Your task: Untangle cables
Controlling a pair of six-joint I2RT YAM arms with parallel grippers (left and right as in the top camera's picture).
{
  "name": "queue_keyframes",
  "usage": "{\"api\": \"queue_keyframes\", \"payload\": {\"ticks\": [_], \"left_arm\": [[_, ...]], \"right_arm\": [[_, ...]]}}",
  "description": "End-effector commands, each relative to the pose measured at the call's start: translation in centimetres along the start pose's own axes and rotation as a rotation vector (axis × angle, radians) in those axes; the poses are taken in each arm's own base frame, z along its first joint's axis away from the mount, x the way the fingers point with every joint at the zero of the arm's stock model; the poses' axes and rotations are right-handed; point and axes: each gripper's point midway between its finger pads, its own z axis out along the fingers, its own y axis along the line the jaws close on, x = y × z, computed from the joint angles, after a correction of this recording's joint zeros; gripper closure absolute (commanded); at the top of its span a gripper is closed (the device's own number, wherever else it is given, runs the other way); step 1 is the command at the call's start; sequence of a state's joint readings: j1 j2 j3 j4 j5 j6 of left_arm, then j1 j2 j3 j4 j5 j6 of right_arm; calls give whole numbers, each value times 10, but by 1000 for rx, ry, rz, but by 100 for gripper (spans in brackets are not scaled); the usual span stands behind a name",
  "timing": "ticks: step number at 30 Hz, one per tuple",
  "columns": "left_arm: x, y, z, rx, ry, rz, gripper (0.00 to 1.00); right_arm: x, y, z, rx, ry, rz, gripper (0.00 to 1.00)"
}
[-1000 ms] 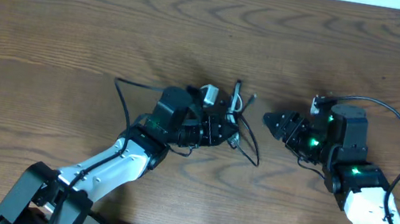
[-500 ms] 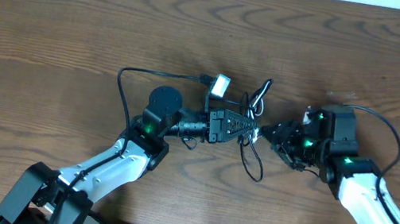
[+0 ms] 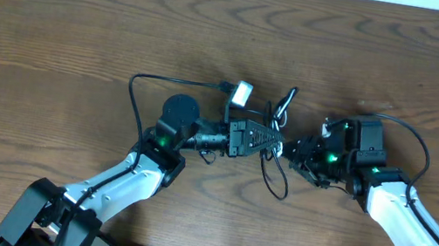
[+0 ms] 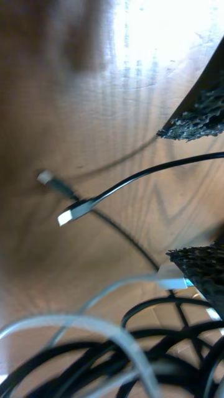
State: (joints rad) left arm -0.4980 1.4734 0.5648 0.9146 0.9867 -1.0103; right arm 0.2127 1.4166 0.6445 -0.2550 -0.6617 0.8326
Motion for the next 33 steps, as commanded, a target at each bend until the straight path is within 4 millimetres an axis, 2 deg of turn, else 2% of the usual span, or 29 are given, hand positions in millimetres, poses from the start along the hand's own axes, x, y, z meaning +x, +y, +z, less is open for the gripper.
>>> {"api": "queue_keyframes", "payload": {"ticks": [1,8,13,17,25,28,30,33], "left_arm": [[8,-18,-2,64,65,80,92],[33,-31,-7,155,206,177,92],[34,-31,-7,158,211,178,92],[34,-31,-7,158,212,178,92],[34,-31,-7,159,211,182,92],[34,-31,-7,158,211,176,92],[34,-31,-7,155,212,153,92],[34,-31,-7,153,214,131,92]], "right_arm": [[-18,3,-5,-14,-59,-51,44],[-49,8,-21,-70,-163,-120,39],[-62,3,-33,-85,-198,-184,38],[-68,-3,-43,-108,-205,-162,38],[-47,18,-50,-266,-98,-286,44],[-39,23,-51,-302,-62,-284,51],[-35,23,-48,-296,-47,-273,59],[-31,23,-44,-284,-27,-235,62]]}}
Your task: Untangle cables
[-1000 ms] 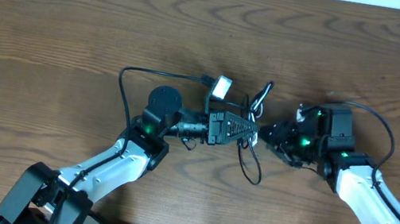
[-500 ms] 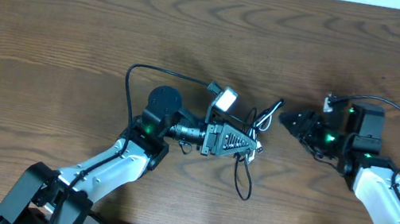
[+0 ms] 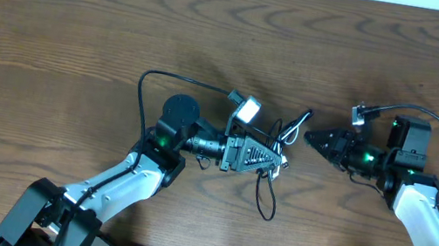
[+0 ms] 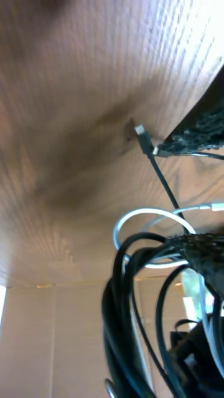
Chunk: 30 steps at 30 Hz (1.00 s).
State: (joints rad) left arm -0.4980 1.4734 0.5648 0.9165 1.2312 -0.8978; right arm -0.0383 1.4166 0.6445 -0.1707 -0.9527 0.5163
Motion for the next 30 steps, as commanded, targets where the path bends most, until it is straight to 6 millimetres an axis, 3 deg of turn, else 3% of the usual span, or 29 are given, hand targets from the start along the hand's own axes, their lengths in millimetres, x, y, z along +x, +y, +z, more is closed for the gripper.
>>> {"api": "queue_keyframes", "payload": {"ticks": [1,12,17,25,30], "left_arm": [[-4,-11,-1,22,6,17,92],[-8,-19,-2,44,-6,-1,92],[-12,-28,-2,68,-13,7,92],[-5,-31,-2,88,28,-14,92],[-5,-31,-2,88,28,-14,92]], "right_arm": [[7,12,5,-42,40,3,62],[11,4,33,125,-6,71,68],[-4,2,42,205,-110,12,71],[-33,-31,25,416,-305,36,92],[-47,-55,5,564,-418,45,93]]}}
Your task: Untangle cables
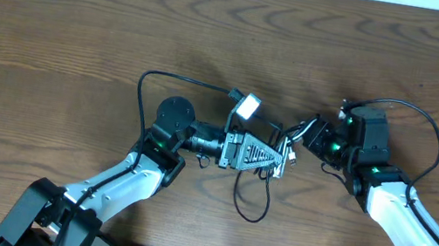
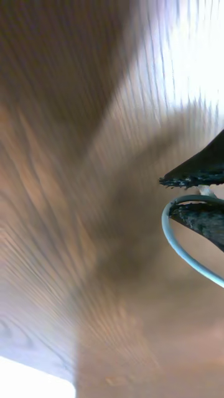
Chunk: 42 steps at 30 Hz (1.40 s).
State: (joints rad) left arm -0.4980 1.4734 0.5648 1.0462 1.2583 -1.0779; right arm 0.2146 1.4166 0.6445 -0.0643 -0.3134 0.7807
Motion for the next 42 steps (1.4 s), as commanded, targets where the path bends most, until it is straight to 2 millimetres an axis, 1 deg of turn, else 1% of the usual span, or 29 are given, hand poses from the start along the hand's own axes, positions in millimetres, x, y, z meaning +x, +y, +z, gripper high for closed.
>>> {"api": "queue_keyframes", "payload": {"ticks": [1,5,8,12,15,18,22,24,28,29,32,34,36,39,42], "left_arm": [[1,-14,-1,32,30,44,92],[1,-14,-1,32,30,45,92],[1,-14,-1,32,30,45,92],[1,-14,-1,31,30,45,92],[1,-14,-1,31,30,45,92],[1,-14,-1,31,30,45,92],[1,-13,-1,31,29,46,92],[1,-13,-1,31,29,49,93],[0,-13,-1,29,24,69,92],[0,-13,-1,28,21,76,92],[-4,-11,-1,19,2,94,92],[-7,-10,-3,11,-14,101,92],[-14,-6,-11,-4,-40,102,92],[-31,4,-31,-49,-109,90,92],[-52,24,-58,-132,-219,52,92]], "right_arm": [[-32,-39,-8,208,-177,29,94],[-38,-66,-17,307,-197,73,98],[-44,-89,-26,371,-211,124,99],[-55,-113,-39,413,-239,195,99],[-64,-126,-47,421,-259,246,99],[-69,-136,-53,422,-273,283,99],[-74,-141,-57,389,-265,313,99],[-73,-137,-56,352,-234,282,99],[-63,-111,-47,200,-125,141,99],[-61,-102,-45,150,-105,111,99],[-55,-63,-43,-61,-40,2,99],[-53,-47,-45,-153,-21,-34,99],[-54,-44,-45,-166,-24,-40,99],[-54,-45,-45,-161,-22,-40,99],[-50,-47,-44,-154,-7,-29,99]]}}
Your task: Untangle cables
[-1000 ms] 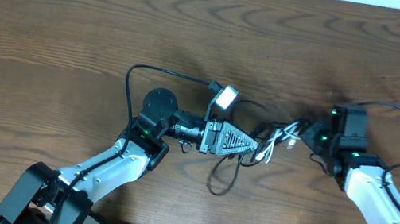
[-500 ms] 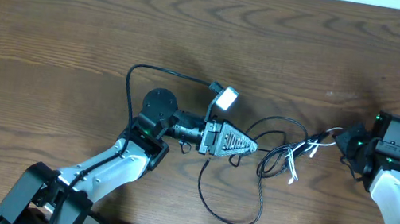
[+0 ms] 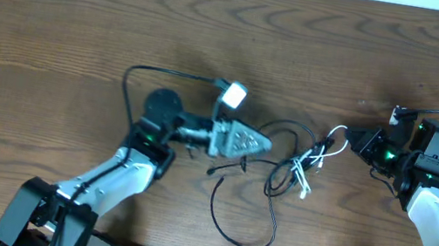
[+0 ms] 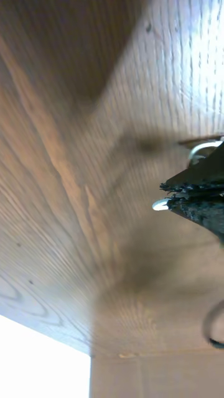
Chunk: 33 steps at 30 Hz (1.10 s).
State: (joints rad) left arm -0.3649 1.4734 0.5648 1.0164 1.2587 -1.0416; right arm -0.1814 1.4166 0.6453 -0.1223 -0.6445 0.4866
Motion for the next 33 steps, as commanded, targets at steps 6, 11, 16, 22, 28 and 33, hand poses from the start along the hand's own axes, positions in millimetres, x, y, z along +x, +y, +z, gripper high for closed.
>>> {"api": "queue_keyframes", "payload": {"ticks": [6,11,16,22,28,33], "left_arm": [[-36,75,-52,-314,-253,-147,11],[-10,144,-84,-660,-313,-293,9],[3,156,-95,-772,-293,-361,8],[9,151,-100,-927,-293,-362,7],[29,123,-98,-1097,-271,-255,7],[66,122,-89,-1240,-154,-172,6]], "right_arm": [[7,1,-1,-12,40,-3,95],[10,-1,-2,-6,49,5,91],[12,-2,-1,1,56,3,88],[17,1,2,7,70,-12,86],[23,4,4,4,89,-33,86],[25,3,4,10,99,-23,86]]}}
